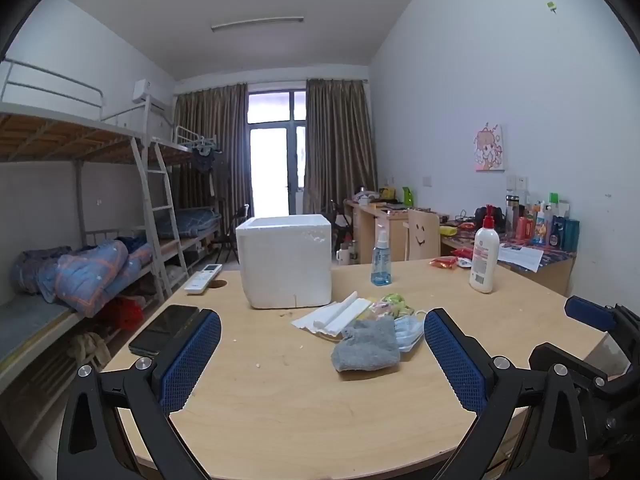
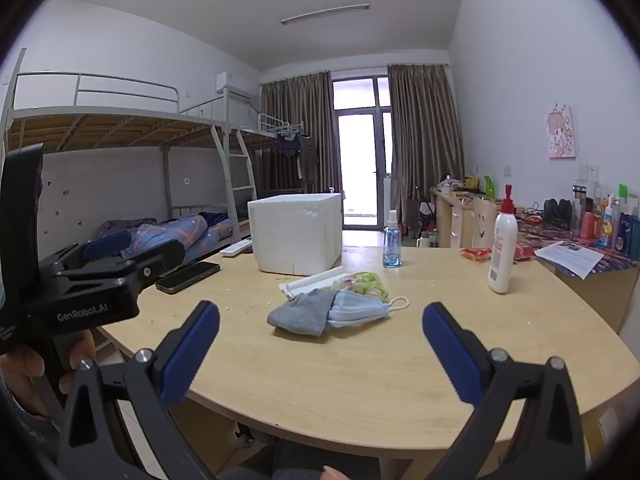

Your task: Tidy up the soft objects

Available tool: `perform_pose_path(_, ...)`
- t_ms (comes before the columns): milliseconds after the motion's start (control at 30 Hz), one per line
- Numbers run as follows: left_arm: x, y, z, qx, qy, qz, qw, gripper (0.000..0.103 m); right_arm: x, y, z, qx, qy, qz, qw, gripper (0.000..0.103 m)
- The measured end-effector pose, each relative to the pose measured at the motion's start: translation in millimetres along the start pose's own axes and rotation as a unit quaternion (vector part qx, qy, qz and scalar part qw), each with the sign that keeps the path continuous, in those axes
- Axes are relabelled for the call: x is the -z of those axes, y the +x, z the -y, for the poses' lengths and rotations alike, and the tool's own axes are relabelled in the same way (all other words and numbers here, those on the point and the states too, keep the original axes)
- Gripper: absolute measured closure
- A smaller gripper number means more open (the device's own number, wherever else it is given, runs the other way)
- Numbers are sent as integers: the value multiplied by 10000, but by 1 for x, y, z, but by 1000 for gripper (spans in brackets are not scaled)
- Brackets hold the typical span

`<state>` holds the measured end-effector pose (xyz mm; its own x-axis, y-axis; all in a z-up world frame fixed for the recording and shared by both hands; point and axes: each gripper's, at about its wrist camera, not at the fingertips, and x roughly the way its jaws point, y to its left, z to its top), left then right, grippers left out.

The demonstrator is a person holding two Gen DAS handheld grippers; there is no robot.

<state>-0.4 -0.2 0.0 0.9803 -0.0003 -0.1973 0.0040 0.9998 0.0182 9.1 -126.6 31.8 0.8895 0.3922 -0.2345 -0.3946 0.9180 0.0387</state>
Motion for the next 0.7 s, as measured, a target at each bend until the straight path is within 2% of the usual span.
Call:
perform_pose_path(333,-8,9,-23,207,-27,-174,9996,1,-1,0,1,-19,45,-46,10000,0)
perform_pose_path(400,-1,1,4,55,121,-75,9999,1,-1,-1,1,-9,25,-36,10000,0)
perform_pose_path(700,-1,4,6,72,82,-83,9999,1,-1,0,3,-4,33,-33,10000,0)
